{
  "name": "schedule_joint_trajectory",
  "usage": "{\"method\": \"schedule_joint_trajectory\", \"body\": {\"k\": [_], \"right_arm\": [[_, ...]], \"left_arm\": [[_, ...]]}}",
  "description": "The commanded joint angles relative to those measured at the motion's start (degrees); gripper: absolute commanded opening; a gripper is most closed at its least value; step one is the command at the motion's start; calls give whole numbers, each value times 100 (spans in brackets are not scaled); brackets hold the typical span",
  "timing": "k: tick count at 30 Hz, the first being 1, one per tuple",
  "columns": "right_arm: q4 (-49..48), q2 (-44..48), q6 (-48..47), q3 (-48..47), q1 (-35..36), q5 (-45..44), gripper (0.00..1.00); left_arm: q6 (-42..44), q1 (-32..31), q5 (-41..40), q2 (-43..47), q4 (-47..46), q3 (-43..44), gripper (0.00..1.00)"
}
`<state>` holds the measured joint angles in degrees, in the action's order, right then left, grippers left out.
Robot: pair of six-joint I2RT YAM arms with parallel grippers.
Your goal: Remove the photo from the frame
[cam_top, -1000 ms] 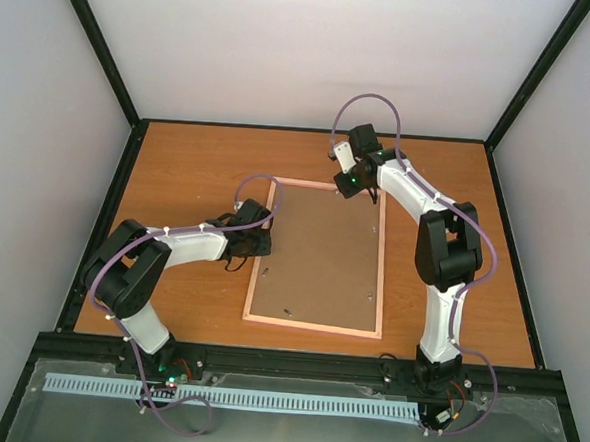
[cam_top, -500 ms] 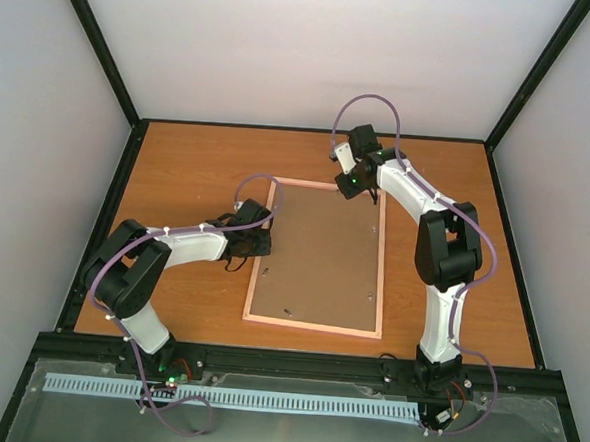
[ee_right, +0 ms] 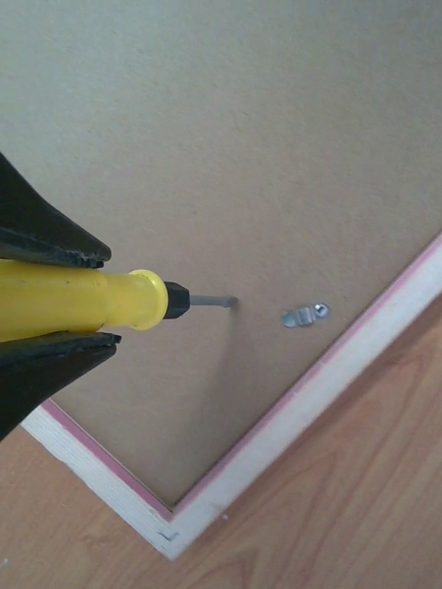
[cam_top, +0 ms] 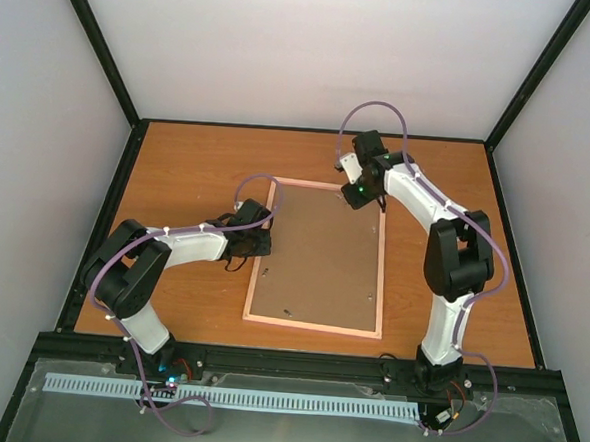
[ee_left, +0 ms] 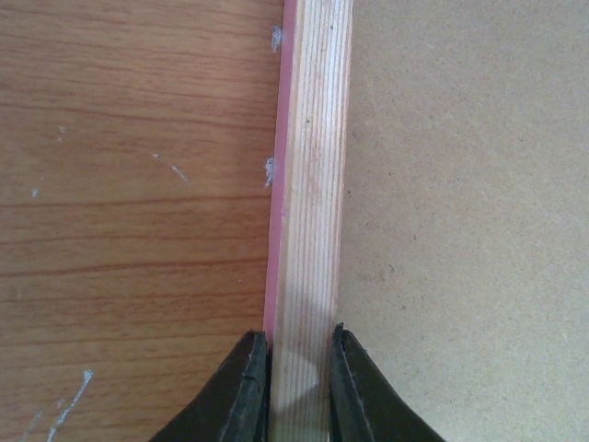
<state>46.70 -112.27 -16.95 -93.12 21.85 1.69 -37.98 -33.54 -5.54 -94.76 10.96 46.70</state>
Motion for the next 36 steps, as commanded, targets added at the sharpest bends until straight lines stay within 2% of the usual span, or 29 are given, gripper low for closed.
{"method": "schedule_joint_trajectory", "body": {"k": [1, 6, 11, 13, 17, 19, 22, 25, 28, 29, 30, 31, 33, 36], "right_arm": [[260, 415, -21, 167, -5, 80, 3], [230, 1171, 47, 436, -31, 12, 3], [69, 2380, 20, 1181, -38, 645, 3], [23, 2762, -112, 1516, -44, 955, 3], [-57, 3473, -442, 2266, -66, 2203, 3], [-116, 3767, -536, 2597, -67, 2699, 3], [-607, 4212, -549, 3221, -69, 3030, 3], [-922, 4475, -636, 3773, -68, 3444, 3], [-813, 4428, -848, 3893, -67, 3997, 3], [-752, 4375, -956, 3919, -66, 4195, 3], [-683, 4315, -1065, 3939, -66, 4371, 3], [-581, 4250, -1180, 3943, -73, 4566, 3], [-365, 4111, -1428, 3917, -69, 4897, 4], [-211, 3957, -1573, 3878, -63, 5128, 4]], "left_arm": [[-234, 25, -12, -217, 29, -86, 1], [-228, 23, -37, -195, 67, -39, 1], [-53, 23, -29, 62, 41, 0, 4], [93, 23, -3, 226, 23, 28, 14], [770, 23, 255, 642, 167, 364, 41], [1084, 23, 248, 894, 377, 640, 48], [1394, 23, 157, 1311, 622, 965, 53], [1736, 28, 271, 1720, 697, 1163, 56], [2135, 20, 555, 2119, 679, 1213, 56], [2319, 16, 780, 2251, 657, 1181, 51], [2567, 14, 1237, 2428, 581, 1120, 39], [2917, -13, 1881, 2555, 497, 1011, 35], [3302, -331, 2367, 2783, 377, 842, 35], [3600, -916, 2262, 2934, 453, 718, 41]]}}
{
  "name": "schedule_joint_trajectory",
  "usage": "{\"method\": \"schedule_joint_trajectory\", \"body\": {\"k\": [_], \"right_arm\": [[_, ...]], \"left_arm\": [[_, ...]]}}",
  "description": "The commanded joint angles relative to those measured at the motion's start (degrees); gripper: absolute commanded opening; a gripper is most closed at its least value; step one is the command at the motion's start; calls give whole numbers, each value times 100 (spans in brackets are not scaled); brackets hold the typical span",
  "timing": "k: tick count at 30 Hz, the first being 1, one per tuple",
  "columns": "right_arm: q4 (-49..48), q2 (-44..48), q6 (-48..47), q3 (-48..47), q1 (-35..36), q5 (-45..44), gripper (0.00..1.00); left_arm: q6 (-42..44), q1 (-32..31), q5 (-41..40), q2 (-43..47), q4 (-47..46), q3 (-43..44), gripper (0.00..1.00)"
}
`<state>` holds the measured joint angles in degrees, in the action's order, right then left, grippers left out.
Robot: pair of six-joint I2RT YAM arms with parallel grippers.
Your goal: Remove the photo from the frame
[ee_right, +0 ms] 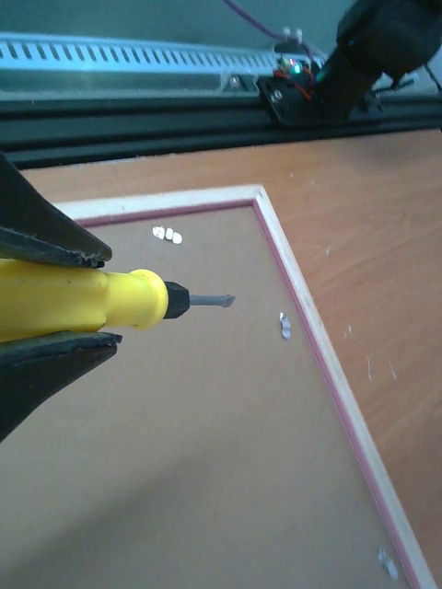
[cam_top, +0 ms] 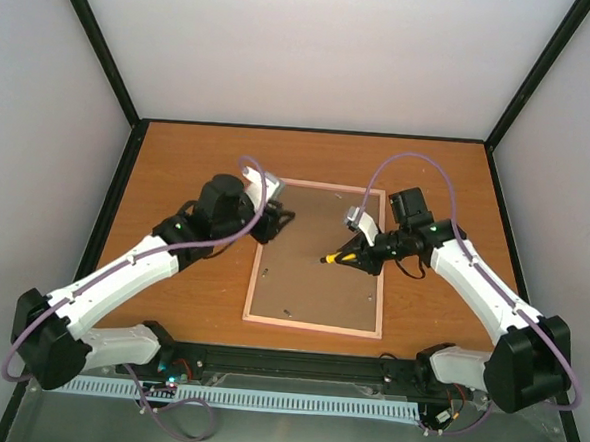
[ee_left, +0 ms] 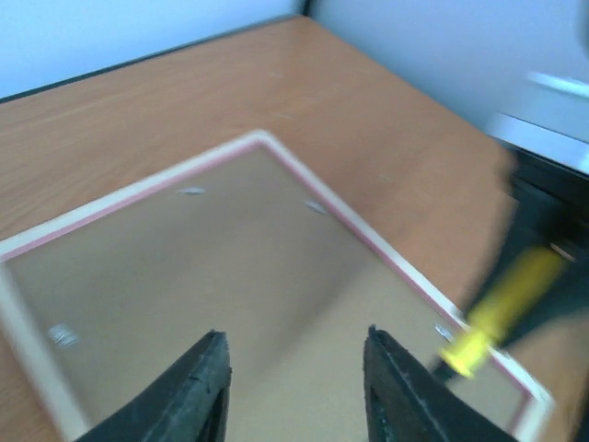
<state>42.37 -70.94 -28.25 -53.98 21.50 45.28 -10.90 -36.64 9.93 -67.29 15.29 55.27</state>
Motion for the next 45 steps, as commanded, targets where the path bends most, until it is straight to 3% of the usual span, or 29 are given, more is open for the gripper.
{"method": "schedule_joint_trajectory", "body": {"k": [1, 3, 6, 13, 21, 26, 34, 45], "right_arm": [[234, -209, -466, -46, -28, 778, 4], [235, -263, -469, -56, -29, 777, 4], [397, -347, -575, -92, -15, 938, 4], [873, -471, -1092, -235, 115, 1459, 6], [910, -469, -1175, -218, 144, 1443, 7], [950, -470, -1218, -218, 168, 1446, 8], [962, -530, -1235, -221, 222, 1399, 8], [962, -565, -1216, -250, 247, 1371, 8]], "left_arm": [[873, -727, 677, 189, 98, -138, 45], [792, -938, 537, 233, 200, -182, 57], [850, -1268, 557, 351, 190, -381, 58], [1231, -1650, 565, 126, 292, -532, 45], [1524, -2112, 625, -411, 172, -518, 45], [1641, -2128, 334, -659, 219, -472, 34], [1733, -2136, 368, -739, 22, -396, 31], [1760, -2198, 411, -784, -68, -339, 14]]}}
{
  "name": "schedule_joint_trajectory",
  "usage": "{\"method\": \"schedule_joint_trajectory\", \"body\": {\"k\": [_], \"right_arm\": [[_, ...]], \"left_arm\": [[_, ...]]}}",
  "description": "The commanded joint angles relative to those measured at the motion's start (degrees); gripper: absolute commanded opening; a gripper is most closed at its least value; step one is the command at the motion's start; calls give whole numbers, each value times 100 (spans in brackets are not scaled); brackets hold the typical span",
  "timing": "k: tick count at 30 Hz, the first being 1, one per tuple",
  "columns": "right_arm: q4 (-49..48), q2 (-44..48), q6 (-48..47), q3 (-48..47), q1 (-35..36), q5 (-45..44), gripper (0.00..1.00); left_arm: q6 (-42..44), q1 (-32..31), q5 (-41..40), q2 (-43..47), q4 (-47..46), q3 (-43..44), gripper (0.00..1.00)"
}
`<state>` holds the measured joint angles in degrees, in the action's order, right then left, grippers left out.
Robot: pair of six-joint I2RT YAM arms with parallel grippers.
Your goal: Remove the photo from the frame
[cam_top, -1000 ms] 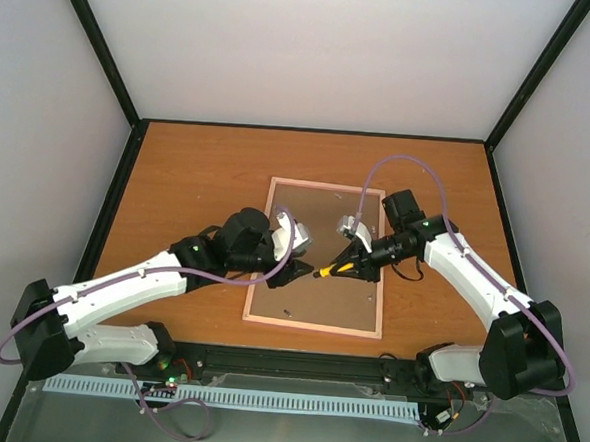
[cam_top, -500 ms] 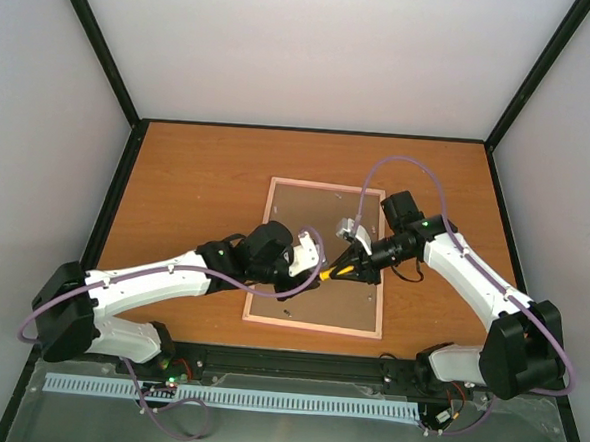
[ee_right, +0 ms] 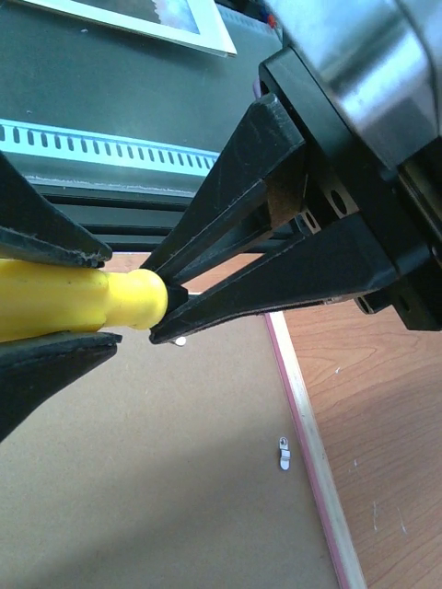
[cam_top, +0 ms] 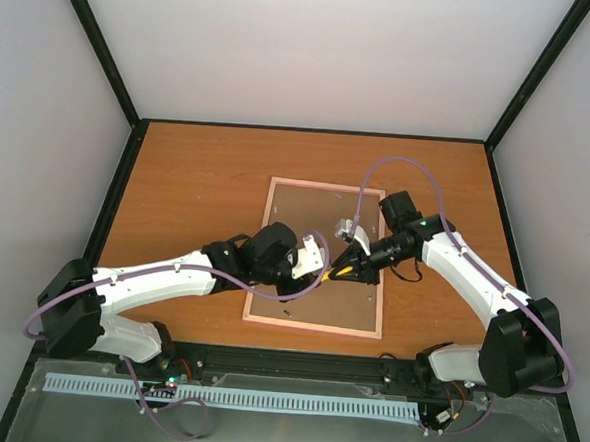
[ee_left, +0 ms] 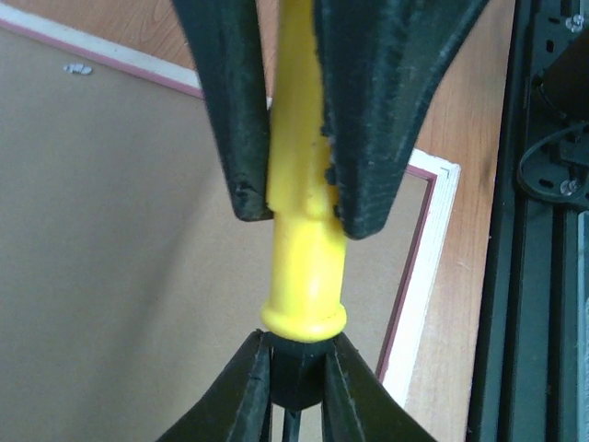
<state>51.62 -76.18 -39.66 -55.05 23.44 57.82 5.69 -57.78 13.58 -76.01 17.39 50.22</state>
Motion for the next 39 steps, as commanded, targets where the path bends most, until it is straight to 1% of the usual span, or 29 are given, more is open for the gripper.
{"method": "schedule_joint_trajectory", "body": {"k": [1, 3, 4, 6, 7, 9, 11, 13, 14, 17, 18, 20, 22, 24, 26, 28, 31, 35, 39], "right_arm": [[35, -44, -73, -146, 55, 115, 8], [25, -53, -57, -147, 55, 95, 11], [22, -59, -47, -149, 53, 85, 16], [36, -72, 2, -206, 55, 65, 32], [44, -68, 39, -256, 55, 22, 38], [-103, -20, 221, -353, 48, -345, 49], [-412, 119, 496, -366, 19, -1038, 54], [-669, 374, 657, -355, -62, -1521, 57], [-813, 535, 762, -331, -87, -1728, 60], [-1213, 965, 1025, -93, -105, -2083, 68], [-1351, 1048, 1106, 11, -104, -2178, 70], [-1482, 1078, 1166, 180, -103, -2321, 71], [-1490, 929, 1147, 265, -108, -2345, 72], [-1346, 716, 1058, 277, -103, -2231, 76], [-1224, 554, 963, 233, -99, -2065, 77], [-1098, 501, 855, 206, -95, -1876, 77], [-1094, 582, 756, 271, -78, -1750, 77], [-1138, 582, 712, 320, -69, -1801, 77], [-1093, 429, 690, 284, -52, -1853, 76]], "left_arm": [[94, -84, 47, 113, -305, 140, 11], [36, -85, -11, 151, -346, 91, 7], [8, -89, -68, 168, -347, 79, 6], [-131, -83, -267, 218, -359, 28, 4], [-223, -84, -382, 249, -336, 4, 3], [-477, -84, -717, 291, -269, -54, 2], [-738, -70, -940, 333, -86, -92, 2], [-1245, -12, -1363, 443, 161, -151, 1], [-1585, 95, -1687, 505, 325, -174, 1], [-2375, 660, -1700, 864, 805, -259, 1], [-2630, 822, -1814, 1013, 909, -317, 1], [-3148, 1292, -2034, 1261, 1134, -421, 1], [-3558, 1892, -2012, 1424, 1279, -586, 1], [-3888, 2541, -1787, 1474, 1224, -825, 1], [-4196, 2933, -1499, 1395, 1042, -1141, 1], [-4451, 3111, -1364, 1241, 887, -1417, 1], [-4779, 3253, -1541, 1051, 811, -1688, 1], [-4814, 3361, -1551, 887, 576, -1906, 1], [-4806, 3362, -1659, 664, 605, -1922, 1]]}}
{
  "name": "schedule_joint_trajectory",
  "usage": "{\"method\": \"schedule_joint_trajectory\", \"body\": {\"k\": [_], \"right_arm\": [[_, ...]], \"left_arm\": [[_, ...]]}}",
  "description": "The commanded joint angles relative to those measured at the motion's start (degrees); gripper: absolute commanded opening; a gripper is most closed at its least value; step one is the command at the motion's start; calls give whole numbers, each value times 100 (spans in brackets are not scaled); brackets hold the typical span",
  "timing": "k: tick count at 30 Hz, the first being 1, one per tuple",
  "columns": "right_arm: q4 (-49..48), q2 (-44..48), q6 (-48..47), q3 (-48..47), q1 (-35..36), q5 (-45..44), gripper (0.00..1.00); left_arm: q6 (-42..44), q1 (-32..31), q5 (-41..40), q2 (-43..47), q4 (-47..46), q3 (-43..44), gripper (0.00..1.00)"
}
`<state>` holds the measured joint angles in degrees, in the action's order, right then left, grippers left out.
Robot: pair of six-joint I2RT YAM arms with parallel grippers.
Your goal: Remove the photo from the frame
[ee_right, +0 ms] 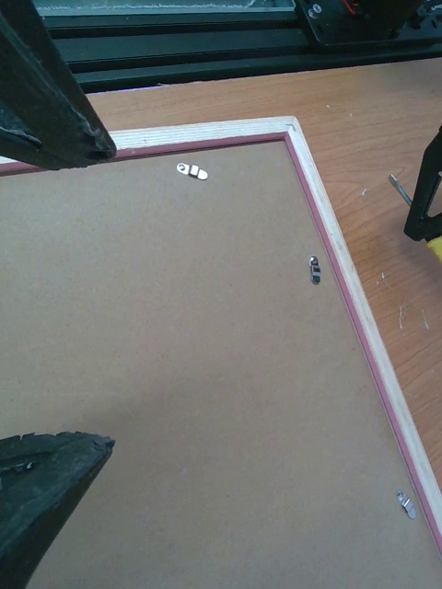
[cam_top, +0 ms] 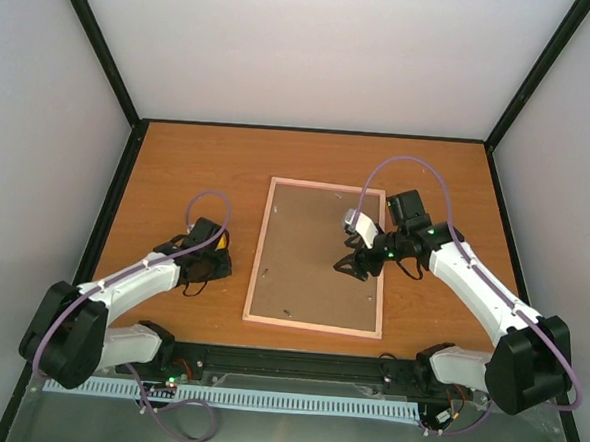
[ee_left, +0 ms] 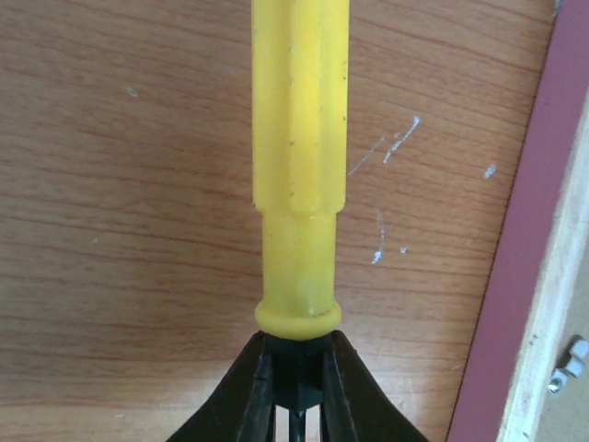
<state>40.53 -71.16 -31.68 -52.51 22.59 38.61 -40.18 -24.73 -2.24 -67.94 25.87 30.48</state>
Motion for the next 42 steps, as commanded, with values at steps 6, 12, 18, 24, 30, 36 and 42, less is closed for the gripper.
{"method": "schedule_joint_trajectory", "body": {"k": [6, 12, 18, 24, 30, 36, 42], "right_arm": [[34, -126, -132, 29, 76, 46, 76], [42, -169, -150, 22, 122, 16, 75], [51, -166, -166, 32, 138, -29, 75], [51, -183, -179, 40, 149, -55, 75], [69, -232, -193, 30, 174, -90, 75], [67, -245, -204, 39, 184, -107, 75], [77, -269, -207, 46, 192, -134, 74]], "left_arm": [[-438, 56, -574, -260, -67, 47, 23], [-472, 56, -779, -452, 15, 120, 23], [-344, 56, -678, -425, -98, 121, 24], [173, 50, -96, 126, -587, 158, 44], [389, 35, 211, 188, -814, 416, 48], [543, -39, 322, -477, -986, 784, 48], [800, -273, 387, -1297, -1078, 1232, 43]]}}
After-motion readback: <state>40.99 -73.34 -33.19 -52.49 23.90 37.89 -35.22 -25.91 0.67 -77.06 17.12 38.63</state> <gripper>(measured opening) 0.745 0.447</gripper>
